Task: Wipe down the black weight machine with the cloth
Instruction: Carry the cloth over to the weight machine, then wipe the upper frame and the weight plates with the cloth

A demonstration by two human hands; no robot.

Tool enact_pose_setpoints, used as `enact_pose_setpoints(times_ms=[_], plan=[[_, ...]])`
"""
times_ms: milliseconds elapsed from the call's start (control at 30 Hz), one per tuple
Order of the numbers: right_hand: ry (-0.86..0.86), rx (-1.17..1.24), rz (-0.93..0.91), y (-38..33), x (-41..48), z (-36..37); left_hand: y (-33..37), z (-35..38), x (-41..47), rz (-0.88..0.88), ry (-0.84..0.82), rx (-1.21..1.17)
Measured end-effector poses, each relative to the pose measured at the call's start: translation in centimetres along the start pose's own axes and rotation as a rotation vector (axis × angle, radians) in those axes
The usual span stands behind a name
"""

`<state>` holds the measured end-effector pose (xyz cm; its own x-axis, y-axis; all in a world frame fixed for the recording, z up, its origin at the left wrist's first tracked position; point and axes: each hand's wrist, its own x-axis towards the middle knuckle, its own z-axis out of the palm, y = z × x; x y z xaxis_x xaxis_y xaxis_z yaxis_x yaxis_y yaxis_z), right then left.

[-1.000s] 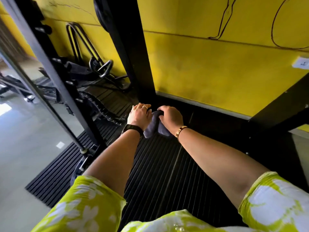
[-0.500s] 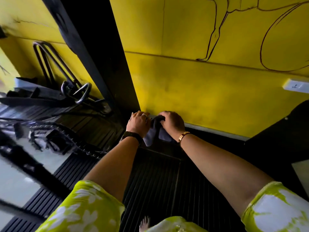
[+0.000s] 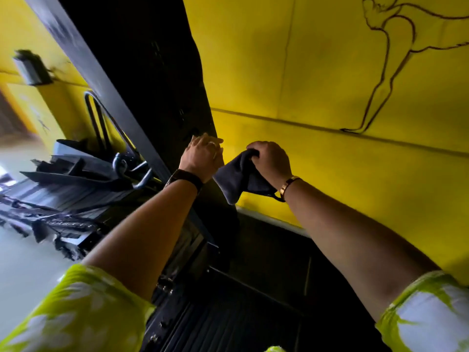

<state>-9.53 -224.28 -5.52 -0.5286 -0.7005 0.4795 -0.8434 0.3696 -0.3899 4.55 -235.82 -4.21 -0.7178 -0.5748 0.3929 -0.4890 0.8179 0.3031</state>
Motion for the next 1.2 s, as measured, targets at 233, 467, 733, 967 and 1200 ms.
enact_pose_setpoints(times_ms=[233, 467, 733, 967, 1200], plan=[[0.008, 0.043, -0.333, -0.5, 14.3, 1.2, -2.2, -4.5, 9.2, -0.042, 0.223, 0.113], [0.068, 0.091, -0.669, -2.9, 25.2, -1.4, -3.1, -11.5, 15.8, -0.016, 0.349, 0.411], [0.506, 0.010, -1.147, -8.2, 33.7, -6.1, -2.8, -21.5, 17.7, -0.064, 0.546, 0.750], [0.716, -0.057, -1.246, -13.7, 37.4, -12.4, -2.2, -30.3, 16.9, -0.020, 0.714, 0.975], [0.730, -0.064, -1.024, -18.5, 39.3, -16.9, -1.0, -41.2, 15.4, -0.016, 0.900, 1.093]])
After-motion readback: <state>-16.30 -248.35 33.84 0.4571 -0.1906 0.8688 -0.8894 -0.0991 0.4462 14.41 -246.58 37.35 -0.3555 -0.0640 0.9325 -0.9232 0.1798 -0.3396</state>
